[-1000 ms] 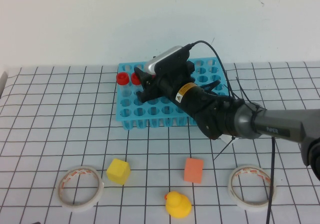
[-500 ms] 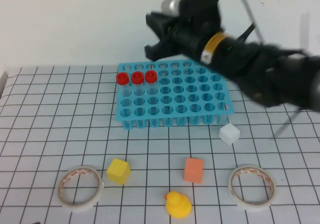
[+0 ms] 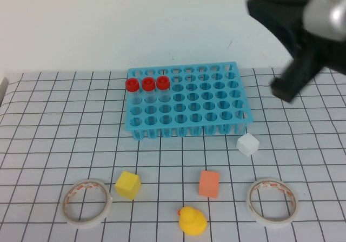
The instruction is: Place the test tubes
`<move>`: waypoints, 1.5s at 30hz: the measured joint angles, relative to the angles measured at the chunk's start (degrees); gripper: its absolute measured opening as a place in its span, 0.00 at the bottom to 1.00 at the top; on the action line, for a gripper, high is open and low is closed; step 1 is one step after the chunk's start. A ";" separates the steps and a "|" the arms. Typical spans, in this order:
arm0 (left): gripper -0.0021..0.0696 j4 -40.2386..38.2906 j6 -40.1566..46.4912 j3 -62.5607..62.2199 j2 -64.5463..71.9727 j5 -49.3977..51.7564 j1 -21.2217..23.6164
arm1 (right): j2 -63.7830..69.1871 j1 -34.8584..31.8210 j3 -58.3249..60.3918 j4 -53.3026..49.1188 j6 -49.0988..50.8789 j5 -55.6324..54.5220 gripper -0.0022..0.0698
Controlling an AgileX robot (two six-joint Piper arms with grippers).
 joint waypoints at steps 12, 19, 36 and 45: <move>0.03 0.00 0.00 0.00 0.00 0.28 0.00 | -22.11 0.00 18.19 -0.75 1.55 8.45 0.03; 0.03 0.00 0.00 0.00 0.00 0.28 0.00 | -34.26 0.00 27.16 -0.75 2.69 14.59 0.03; 0.03 0.00 0.00 0.00 0.00 1.22 0.00 | -55.54 -4.00 39.87 64.69 -45.18 39.04 0.03; 0.03 0.00 0.00 0.00 0.00 1.33 0.00 | -56.80 -27.41 54.59 79.71 -57.26 15.22 0.03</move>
